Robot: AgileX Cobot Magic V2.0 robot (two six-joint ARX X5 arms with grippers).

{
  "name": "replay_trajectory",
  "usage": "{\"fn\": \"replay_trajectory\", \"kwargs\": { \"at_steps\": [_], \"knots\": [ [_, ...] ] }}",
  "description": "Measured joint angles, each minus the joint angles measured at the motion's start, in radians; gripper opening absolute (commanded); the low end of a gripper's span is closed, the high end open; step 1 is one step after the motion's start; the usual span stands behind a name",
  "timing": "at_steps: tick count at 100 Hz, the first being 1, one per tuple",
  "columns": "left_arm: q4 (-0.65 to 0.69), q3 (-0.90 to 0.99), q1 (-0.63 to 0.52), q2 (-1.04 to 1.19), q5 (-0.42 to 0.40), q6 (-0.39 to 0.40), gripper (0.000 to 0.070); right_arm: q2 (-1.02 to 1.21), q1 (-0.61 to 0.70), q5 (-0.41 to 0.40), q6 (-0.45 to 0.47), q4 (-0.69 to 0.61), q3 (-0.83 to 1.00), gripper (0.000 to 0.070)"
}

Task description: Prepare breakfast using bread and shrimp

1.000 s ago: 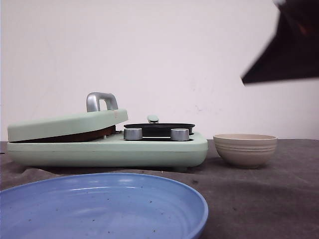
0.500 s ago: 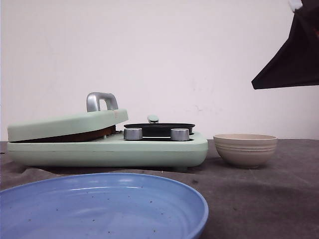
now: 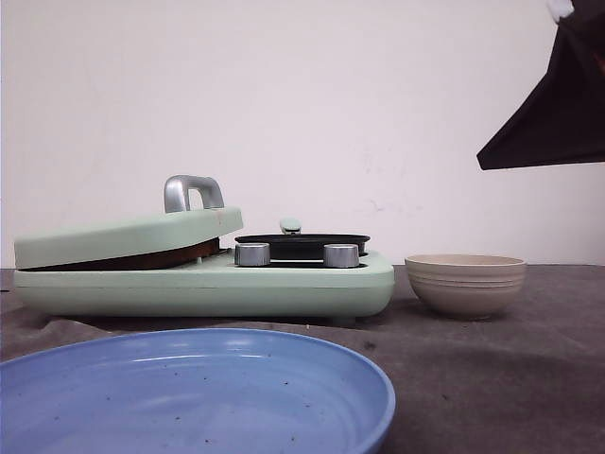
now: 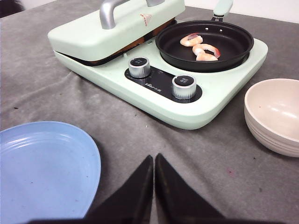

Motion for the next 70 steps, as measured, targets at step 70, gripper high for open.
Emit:
{"fn": "replay_trajectory", "kwargs": {
  "at_steps": [70],
  "knots": [
    [0.284, -0.341, 0.241, -0.126, -0.185, 0.226, 0.0, 0.001, 0.0, 0.0, 0.0, 0.007, 0.0, 0.0]
  ]
}}
